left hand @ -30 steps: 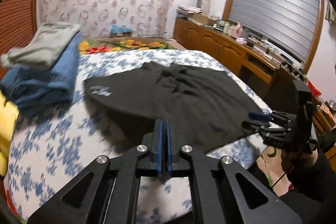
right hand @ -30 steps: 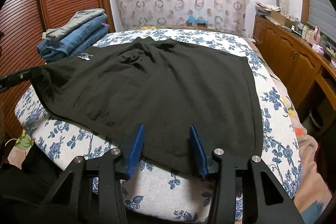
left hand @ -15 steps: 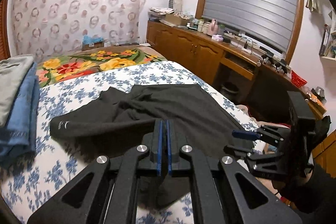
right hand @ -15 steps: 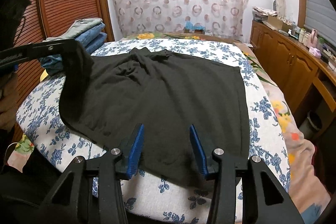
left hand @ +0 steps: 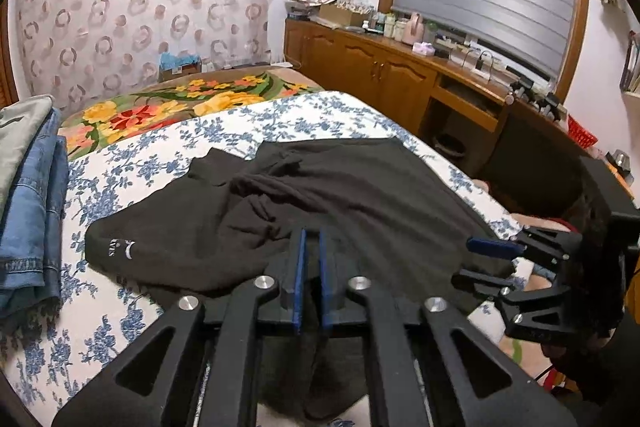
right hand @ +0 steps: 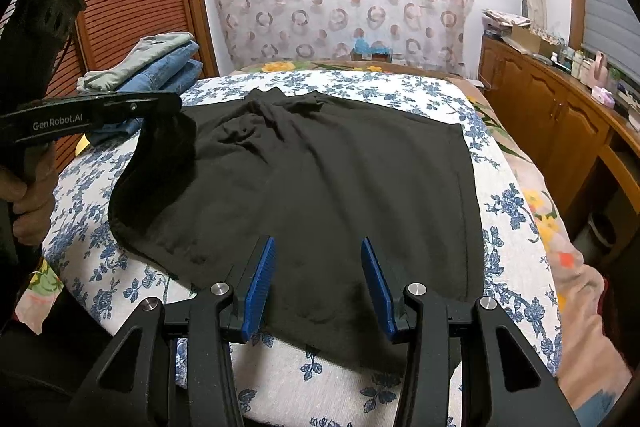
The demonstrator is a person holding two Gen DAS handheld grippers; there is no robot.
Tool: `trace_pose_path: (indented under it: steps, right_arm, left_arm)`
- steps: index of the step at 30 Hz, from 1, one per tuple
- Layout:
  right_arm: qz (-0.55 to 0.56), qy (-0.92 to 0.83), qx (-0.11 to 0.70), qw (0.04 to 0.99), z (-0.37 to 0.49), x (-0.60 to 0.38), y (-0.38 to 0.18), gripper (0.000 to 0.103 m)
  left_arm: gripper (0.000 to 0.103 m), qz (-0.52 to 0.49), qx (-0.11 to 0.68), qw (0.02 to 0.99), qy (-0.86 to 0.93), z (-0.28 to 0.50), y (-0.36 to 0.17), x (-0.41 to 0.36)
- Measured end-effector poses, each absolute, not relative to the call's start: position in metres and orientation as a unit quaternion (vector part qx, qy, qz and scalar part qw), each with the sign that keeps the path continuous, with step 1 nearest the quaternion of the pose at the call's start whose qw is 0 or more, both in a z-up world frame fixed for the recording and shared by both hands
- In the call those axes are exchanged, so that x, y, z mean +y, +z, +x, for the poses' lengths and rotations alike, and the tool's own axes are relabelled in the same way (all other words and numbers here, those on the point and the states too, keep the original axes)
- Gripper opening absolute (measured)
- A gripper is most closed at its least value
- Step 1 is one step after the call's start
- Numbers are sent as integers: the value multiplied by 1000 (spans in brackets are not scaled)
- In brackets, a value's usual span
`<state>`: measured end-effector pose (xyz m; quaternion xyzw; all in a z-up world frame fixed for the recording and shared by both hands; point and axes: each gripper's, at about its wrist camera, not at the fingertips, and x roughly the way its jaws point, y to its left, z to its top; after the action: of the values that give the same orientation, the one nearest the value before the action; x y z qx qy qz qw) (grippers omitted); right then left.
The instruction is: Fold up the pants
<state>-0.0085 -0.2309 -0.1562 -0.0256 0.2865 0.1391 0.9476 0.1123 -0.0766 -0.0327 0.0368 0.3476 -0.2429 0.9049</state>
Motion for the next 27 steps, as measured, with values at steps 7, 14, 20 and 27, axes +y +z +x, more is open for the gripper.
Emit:
trace_pose_path:
  steps: [7, 14, 20, 27]
  right_arm:
    - [-26, 144, 283, 948, -6, -225, -152, 46]
    - [-19, 160, 279, 947, 1, -219, -147, 46]
    - [-9, 177, 282, 943, 17, -212, -144, 46]
    - [-1, 207, 283, 936, 44, -195, -137, 49]
  left_arm:
    - [64, 28, 346, 909, -232, 107, -32, -56]
    - [66, 34, 357, 913, -193, 95, -53, -9]
    - [66, 27, 364, 921, -136, 100, -71, 40]
    - [66, 26, 348, 931, -104, 106, -76, 67]
